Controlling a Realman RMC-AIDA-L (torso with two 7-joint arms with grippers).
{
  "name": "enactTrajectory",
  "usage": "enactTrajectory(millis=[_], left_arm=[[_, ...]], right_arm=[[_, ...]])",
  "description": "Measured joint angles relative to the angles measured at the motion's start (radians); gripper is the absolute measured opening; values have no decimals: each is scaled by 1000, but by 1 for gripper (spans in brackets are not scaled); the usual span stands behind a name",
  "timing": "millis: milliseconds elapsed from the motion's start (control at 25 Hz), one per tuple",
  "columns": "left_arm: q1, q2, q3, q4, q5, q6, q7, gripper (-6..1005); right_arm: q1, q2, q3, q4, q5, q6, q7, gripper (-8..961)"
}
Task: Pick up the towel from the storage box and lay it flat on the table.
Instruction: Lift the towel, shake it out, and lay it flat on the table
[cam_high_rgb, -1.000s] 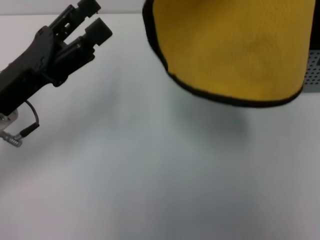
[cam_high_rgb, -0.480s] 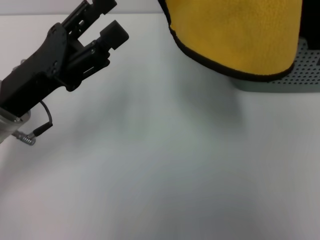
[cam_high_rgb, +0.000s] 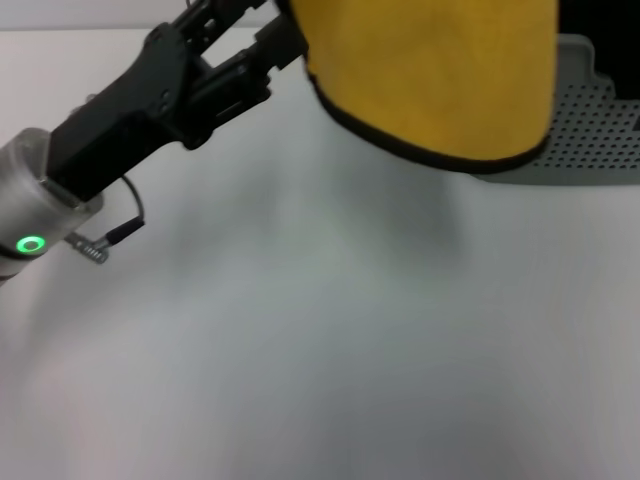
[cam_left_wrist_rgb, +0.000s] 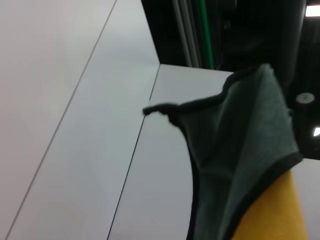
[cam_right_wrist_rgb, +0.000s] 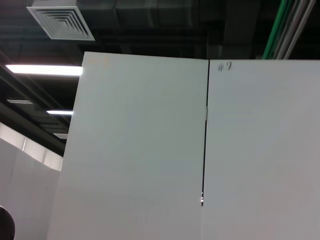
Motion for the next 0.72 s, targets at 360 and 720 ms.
enactTrajectory(millis=[360, 720], left_arm=[[-38, -4, 65, -47, 0, -48, 5, 859], [4, -8, 138, -50, -3, 10, 42, 750]], right_arm=[[35, 0, -22, 65, -28, 10, -36, 43], [16, -2, -12, 67, -28, 24, -67, 46]])
